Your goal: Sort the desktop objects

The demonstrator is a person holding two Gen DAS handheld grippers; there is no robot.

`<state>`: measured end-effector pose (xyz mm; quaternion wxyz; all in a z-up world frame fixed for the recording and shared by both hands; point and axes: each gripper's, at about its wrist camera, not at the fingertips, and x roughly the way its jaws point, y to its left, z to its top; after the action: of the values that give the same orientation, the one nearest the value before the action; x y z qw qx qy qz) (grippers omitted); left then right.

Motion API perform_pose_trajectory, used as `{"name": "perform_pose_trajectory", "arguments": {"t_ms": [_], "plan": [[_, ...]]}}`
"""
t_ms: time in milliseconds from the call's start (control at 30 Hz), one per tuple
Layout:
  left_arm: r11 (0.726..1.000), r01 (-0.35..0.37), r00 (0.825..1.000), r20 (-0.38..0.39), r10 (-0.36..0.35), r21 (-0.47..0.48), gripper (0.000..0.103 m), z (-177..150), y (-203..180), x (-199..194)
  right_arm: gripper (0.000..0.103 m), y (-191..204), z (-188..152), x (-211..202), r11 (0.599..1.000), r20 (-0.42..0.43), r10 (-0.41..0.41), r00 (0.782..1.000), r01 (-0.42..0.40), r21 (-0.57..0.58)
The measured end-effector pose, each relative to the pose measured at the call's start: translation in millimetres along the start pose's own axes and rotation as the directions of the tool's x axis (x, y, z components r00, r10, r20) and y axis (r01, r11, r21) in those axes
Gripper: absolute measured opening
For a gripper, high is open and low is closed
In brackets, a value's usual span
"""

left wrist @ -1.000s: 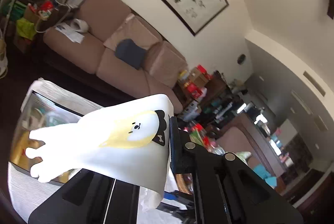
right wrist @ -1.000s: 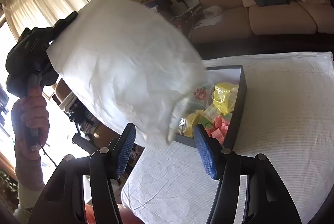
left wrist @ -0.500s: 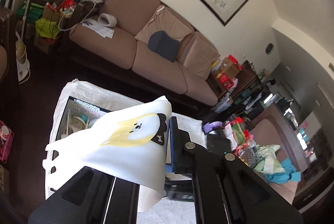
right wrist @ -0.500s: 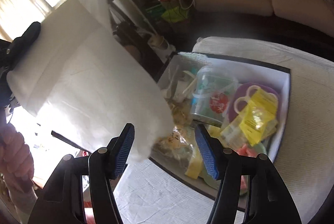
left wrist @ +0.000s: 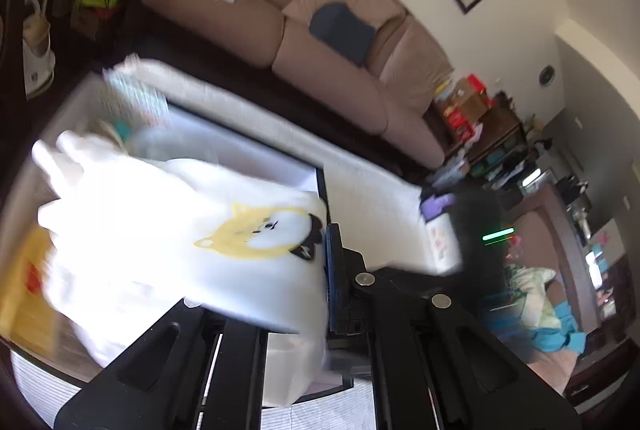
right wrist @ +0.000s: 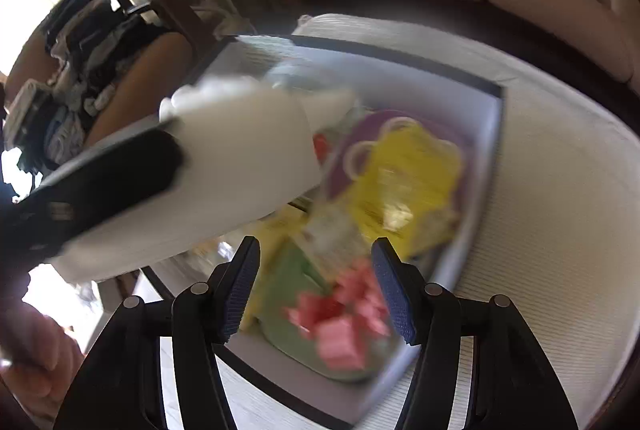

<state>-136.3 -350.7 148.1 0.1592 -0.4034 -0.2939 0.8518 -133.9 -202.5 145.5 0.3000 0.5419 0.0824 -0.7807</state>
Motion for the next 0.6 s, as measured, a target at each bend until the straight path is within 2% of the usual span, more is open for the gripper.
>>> {"name": "perform_pose_trajectory", "arguments": {"t_ms": [33, 67, 133, 167, 200, 267, 333, 400, 467, 500, 567, 600], "plan": [[1.0, 0.006, 1.0, -0.019, -0.006, -0.002, 0.008, -12, -3, 13, 0.062, -11, -9, -18, 0.999, 0.02, -0.042, 0.999, 0.042, -0.026], [1.0, 0.01, 0.999, -0.039, -0.011, -0.006, 0.013, -24, -7, 24, 0.062, -23, -17, -35, 0.997, 0.046, -0.071, 0.996, 0.072, -0.025], [1.0, 0.02, 0.997, -0.078, -0.021, -0.013, 0.031, -45, -18, 43, 0.062, -46, -26, -59, 0.998, 0.086, -0.058, 0.995, 0.057, 0.02], [1.0, 0.018, 0.996, -0.089, -0.018, -0.008, 0.045, -55, -26, 50, 0.062, -53, -27, -66, 0.998, 0.101, -0.049, 0.994, 0.045, 0.043], [1.0, 0.015, 0.996, -0.088, -0.016, -0.004, 0.053, -63, -33, 54, 0.062, -58, -28, -70, 0.997, 0.122, -0.053, 0.991, 0.046, 0.057], [1.0, 0.015, 0.996, -0.088, -0.017, -0.02, 0.062, -77, -43, 59, 0.062, -59, -30, -77, 0.997, 0.148, -0.046, 0.988, 0.036, 0.066], [0.998, 0.029, 0.992, -0.122, -0.036, -0.06, 0.07, -87, -47, 64, 0.062, -55, -30, -76, 0.997, 0.16, -0.031, 0.987, 0.018, 0.081], [0.996, 0.04, 0.99, -0.135, -0.05, -0.079, 0.074, -91, -48, 60, 0.062, -47, -31, -79, 0.997, 0.172, -0.012, 0.985, -0.001, 0.078], [0.993, 0.065, 0.991, -0.114, -0.075, -0.094, 0.077, -92, -44, 41, 0.062, -42, -34, -80, 0.997, 0.194, 0.001, 0.981, -0.017, 0.082], [0.991, 0.078, 0.991, -0.098, -0.089, -0.112, 0.086, -92, -40, 29, 0.062, -41, -36, -80, 0.996, 0.204, 0.013, 0.979, -0.031, 0.087], [0.98, 0.116, 0.989, -0.071, -0.128, -0.162, 0.097, -89, -29, 7, 0.062, -41, -39, -78, 0.993, 0.218, 0.026, 0.976, -0.051, 0.108], [0.972, 0.142, 0.986, -0.063, -0.157, -0.189, 0.098, -86, -23, -2, 0.062, -41, -42, -75, 0.991, 0.215, 0.037, 0.976, -0.063, 0.116]]}}
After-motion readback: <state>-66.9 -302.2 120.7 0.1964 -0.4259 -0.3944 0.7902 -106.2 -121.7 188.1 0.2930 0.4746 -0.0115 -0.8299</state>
